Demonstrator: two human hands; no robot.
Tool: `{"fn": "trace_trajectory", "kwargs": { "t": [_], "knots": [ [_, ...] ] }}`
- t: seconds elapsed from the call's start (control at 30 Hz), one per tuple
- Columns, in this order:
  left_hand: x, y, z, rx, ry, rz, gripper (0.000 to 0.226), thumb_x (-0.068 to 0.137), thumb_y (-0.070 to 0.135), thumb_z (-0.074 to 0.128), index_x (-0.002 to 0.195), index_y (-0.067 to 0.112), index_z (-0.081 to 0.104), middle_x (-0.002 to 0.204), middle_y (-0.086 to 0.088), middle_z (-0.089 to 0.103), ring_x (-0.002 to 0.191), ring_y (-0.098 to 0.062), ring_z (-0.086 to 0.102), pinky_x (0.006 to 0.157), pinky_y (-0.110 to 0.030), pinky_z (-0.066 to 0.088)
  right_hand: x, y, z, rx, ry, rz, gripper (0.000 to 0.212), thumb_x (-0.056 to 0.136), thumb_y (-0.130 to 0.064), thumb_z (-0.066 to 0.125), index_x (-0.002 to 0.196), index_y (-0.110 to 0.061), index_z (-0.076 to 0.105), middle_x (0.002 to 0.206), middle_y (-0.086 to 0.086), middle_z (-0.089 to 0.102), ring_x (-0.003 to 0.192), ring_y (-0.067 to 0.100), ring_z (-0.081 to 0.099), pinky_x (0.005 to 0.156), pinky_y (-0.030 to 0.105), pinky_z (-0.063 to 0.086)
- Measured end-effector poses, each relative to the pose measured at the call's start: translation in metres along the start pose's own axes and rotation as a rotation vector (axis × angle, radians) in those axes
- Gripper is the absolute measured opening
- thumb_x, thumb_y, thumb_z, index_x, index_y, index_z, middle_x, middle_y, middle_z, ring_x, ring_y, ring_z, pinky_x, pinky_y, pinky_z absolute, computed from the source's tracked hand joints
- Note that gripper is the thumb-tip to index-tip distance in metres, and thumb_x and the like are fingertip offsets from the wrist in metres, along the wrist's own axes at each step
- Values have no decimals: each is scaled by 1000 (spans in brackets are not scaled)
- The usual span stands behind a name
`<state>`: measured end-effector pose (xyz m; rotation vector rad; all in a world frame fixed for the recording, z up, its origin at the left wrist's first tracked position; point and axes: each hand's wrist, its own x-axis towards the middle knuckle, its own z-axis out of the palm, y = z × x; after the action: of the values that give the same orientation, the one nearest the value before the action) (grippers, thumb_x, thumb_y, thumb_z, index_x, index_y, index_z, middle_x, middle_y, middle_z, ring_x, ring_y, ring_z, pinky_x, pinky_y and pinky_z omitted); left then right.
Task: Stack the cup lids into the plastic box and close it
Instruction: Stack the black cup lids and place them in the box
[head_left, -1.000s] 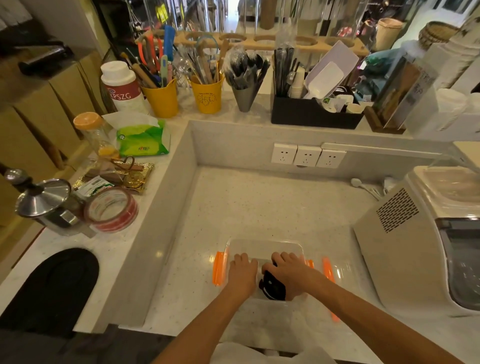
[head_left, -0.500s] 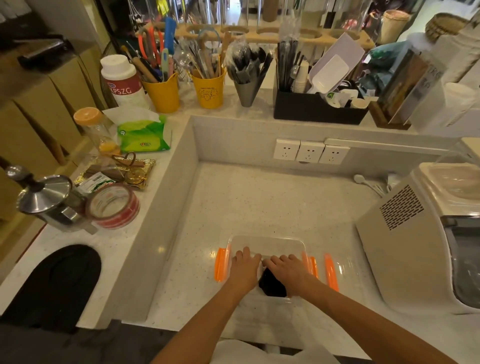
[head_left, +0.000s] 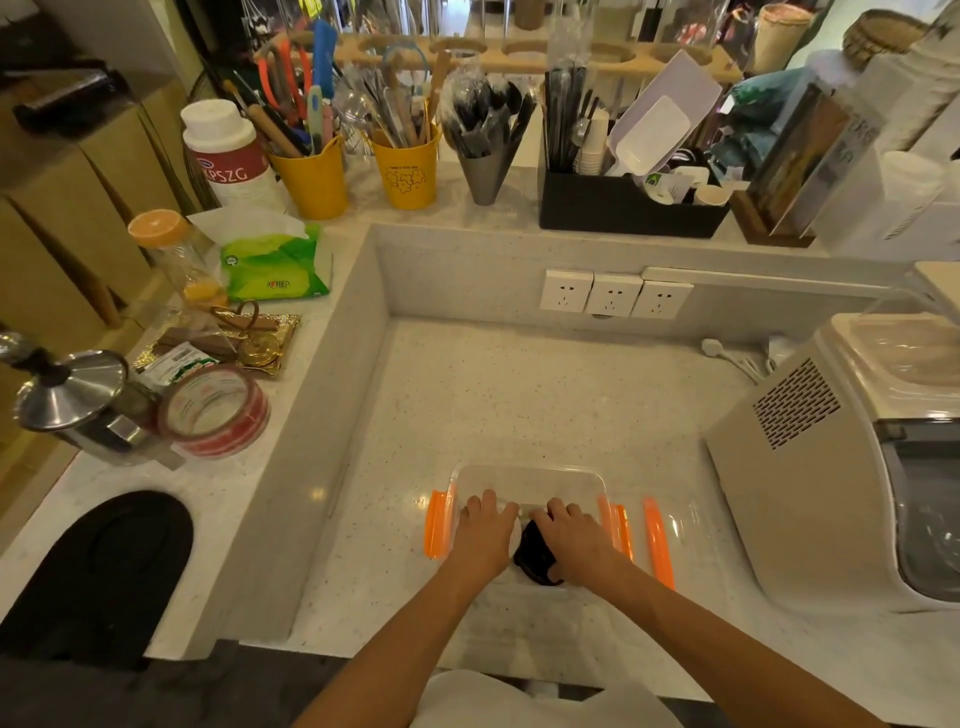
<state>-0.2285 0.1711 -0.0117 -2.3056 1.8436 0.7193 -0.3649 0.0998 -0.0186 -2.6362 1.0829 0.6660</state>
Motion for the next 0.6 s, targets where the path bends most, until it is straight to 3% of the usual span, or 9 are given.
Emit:
{"fn": "trace_trajectory", "kwargs": {
  "t": [0.17, 0.6],
  "knots": [
    [-3, 2, 3, 67, 26, 32, 62, 89, 1, 60, 145, 15, 39, 148, -20, 35, 133, -37, 38, 114, -41, 33, 1, 1, 0, -46, 61, 5, 69, 76, -21, 77, 136, -12, 43, 134, 9, 51, 122, 29, 49, 100, 38, 43],
    [4, 0, 0, 95, -67, 57, 68, 90, 4, 62, 150, 22, 36, 152, -20, 30, 140, -40, 29, 121, -45, 24, 0, 0, -3, -35, 43, 12, 67, 79, -21, 73, 137, -9, 42, 135, 12, 48, 124, 29, 45, 99, 39, 44]
  ]
}}
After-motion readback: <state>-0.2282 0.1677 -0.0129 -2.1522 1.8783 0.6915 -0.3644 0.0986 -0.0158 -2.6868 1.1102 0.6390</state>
